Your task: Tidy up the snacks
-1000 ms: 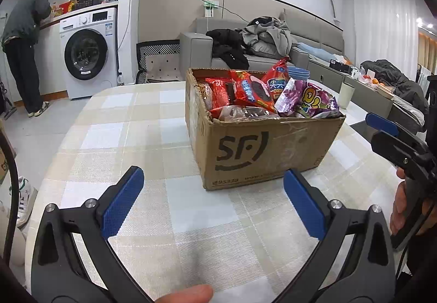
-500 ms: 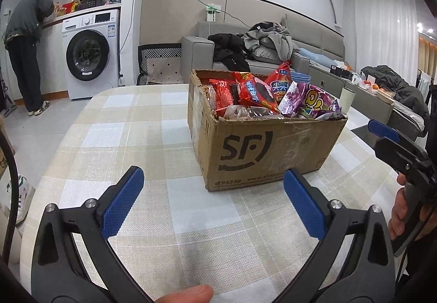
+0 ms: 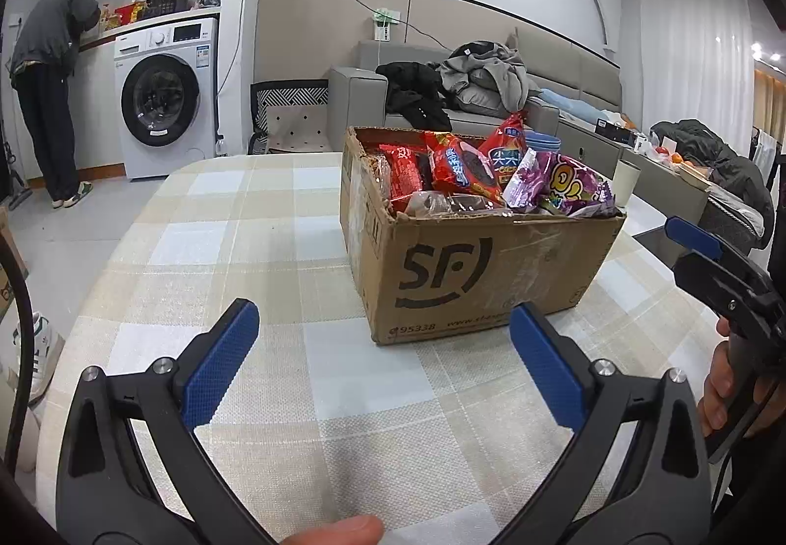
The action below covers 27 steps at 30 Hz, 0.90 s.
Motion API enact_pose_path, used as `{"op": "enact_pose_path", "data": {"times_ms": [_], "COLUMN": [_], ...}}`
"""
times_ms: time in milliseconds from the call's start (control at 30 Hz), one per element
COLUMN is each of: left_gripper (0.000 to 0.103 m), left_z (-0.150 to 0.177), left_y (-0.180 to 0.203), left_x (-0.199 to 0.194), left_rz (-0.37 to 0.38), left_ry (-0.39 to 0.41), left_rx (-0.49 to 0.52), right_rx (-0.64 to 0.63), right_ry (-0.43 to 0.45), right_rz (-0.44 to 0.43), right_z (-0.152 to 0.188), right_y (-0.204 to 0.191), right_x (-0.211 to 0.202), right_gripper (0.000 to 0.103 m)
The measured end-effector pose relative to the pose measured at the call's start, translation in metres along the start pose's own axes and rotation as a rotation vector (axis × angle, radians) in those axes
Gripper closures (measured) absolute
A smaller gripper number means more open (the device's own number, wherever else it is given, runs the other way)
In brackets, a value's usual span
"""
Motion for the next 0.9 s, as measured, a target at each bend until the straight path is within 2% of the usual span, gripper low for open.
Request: {"op": "enact_pose_path", "data": {"times_ms": [900], "left_gripper": [0.001], "left_z": [0.0037], "left_y": [0.0025], "left_x": [-0.0037], "left_rz": [-0.002], "left_ry": [0.012], "left_rx": [0.008], "right_rx": [-0.001], "right_ry": [0.0], "right_rz": [-0.001], "right_z": [0.0007], "right_y": [-0.0002], "right_x": [0.0005], "right_gripper": [0.0]}}
Point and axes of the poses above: each gripper's, at about its wrist camera, not at the fingertips, and x roughly the way its jaws point, y to its right, z to its underside, the point moved 3 cm from there along x, roughly the way its jaws point, and after that the axes turned 13 degrees about -y, right-handed, at the moved point
